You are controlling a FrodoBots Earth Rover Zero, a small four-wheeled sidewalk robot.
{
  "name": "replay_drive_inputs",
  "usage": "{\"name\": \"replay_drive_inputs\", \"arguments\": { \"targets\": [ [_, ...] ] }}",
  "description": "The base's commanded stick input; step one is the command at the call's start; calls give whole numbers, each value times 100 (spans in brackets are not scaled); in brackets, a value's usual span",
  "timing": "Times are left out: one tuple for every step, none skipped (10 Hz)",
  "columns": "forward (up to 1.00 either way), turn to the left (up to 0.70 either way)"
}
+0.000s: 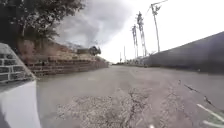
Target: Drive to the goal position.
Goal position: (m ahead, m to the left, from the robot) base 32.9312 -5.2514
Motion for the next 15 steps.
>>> {"name": "replay_drive_inputs", "arguments": {
  "targets": [
    [85, 0],
    [85, 0],
    [85, 0],
    [85, 0],
    [85, 0],
    [85, 0],
    [85, 0],
    [85, 0],
    [85, 0],
    [85, 0],
    [85, 0],
    [85, 0],
    [85, 0],
    [85, 0],
    [85, 0]
  ]
}}
